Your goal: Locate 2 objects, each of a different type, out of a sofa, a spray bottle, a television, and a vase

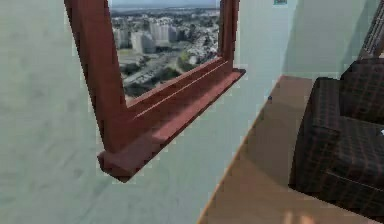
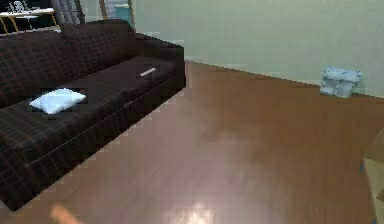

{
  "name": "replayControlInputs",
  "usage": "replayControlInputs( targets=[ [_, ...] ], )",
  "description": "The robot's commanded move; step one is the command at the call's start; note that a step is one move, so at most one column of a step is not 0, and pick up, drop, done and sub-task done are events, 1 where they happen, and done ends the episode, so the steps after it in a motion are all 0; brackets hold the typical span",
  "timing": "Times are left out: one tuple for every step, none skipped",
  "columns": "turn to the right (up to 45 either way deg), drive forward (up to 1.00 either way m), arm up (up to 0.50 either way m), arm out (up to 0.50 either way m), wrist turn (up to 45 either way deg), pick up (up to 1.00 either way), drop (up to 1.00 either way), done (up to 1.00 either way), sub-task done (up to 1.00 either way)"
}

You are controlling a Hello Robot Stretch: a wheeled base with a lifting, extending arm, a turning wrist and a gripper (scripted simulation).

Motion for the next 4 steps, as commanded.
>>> replayControlInputs(
  targets=[
    [45.0, 0.00, 0.00, 0.00, 0.0, 0.00, 0.00, 0.00, 0.00],
    [45.0, 0.00, 0.00, 0.00, 0.0, 0.00, 0.00, 0.00, 0.00],
    [27.0, 0.00, 0.00, 0.00, 0.0, 0.00, 0.00, 0.00, 0.00],
    [0.0, 0.20, 0.00, 0.00, 0.0, 0.00, 0.00, 0.00, 0.00]
  ],
)
